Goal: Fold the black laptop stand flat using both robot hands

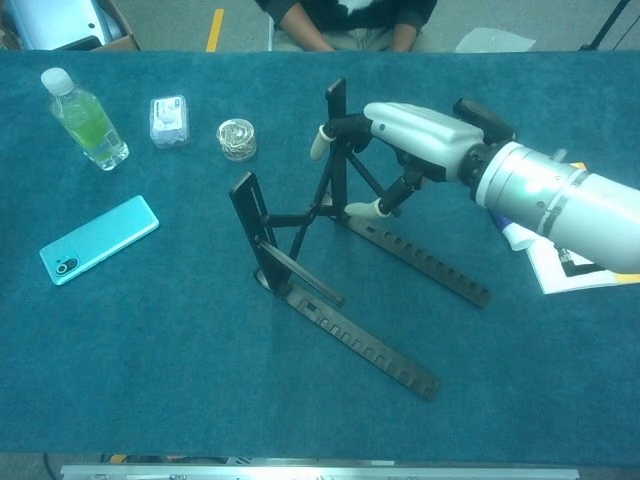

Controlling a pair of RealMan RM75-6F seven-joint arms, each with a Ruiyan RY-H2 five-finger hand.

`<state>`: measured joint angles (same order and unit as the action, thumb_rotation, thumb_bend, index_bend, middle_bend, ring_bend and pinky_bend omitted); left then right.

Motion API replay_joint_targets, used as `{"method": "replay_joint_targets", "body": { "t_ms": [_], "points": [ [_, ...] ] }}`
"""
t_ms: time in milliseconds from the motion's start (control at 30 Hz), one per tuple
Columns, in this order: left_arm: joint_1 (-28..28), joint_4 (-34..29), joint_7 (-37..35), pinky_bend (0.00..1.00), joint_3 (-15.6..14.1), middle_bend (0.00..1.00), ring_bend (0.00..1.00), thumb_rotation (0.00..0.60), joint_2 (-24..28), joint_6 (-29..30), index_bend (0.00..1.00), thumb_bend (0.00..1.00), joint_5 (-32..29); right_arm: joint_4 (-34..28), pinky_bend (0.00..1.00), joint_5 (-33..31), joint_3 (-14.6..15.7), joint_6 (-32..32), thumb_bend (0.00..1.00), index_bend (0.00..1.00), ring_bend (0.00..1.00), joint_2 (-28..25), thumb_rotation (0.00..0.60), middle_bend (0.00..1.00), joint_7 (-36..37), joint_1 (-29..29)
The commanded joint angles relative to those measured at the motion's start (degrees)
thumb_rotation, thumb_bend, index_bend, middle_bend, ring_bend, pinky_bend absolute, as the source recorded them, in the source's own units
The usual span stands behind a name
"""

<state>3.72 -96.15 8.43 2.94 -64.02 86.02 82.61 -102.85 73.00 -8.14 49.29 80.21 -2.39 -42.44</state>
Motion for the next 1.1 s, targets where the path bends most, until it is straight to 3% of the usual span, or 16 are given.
{"method": "replay_joint_targets", "body": {
  "t_ms": [33, 333, 600, 1100],
  "points": [
    [-0.1, -0.1, 0.1, 0.0, 0.0, 0.02, 0.0, 0.6, 0.1, 0.0, 0.02, 0.39, 0.0, -1.3, 0.25, 1.1, 0.6, 0.2, 0.19, 0.31, 0.28, -1.6, 0.6, 0.45, 0.9, 0.5],
    [0.1, -0.1, 0.3, 0.0, -0.2, 0.02, 0.0, 0.6, -0.3, -0.3, 0.02, 0.39, 0.2, -3.1, 0.28, 3.1, 3.6, -0.5, 0.19, 0.31, 0.28, -5.4, 0.6, 0.45, 4.5, 2.4],
    [0.1, -0.1, 0.7, 0.0, -0.2, 0.02, 0.0, 0.6, -0.5, -0.5, 0.02, 0.39, 0.1, -0.2, 0.31, 3.9, 5.8, -2.8, 0.19, 0.31, 0.28, -3.8, 0.6, 0.45, 7.2, 2.8],
    [-0.1, -0.4, 1.4, 0.0, 0.0, 0.02, 0.0, 0.6, -0.1, -0.3, 0.02, 0.39, -0.5, 9.4, 0.31, -0.3, 3.8, -6.2, 0.19, 0.31, 0.28, 4.5, 0.6, 0.45, 7.7, 0.5]
  ]
}}
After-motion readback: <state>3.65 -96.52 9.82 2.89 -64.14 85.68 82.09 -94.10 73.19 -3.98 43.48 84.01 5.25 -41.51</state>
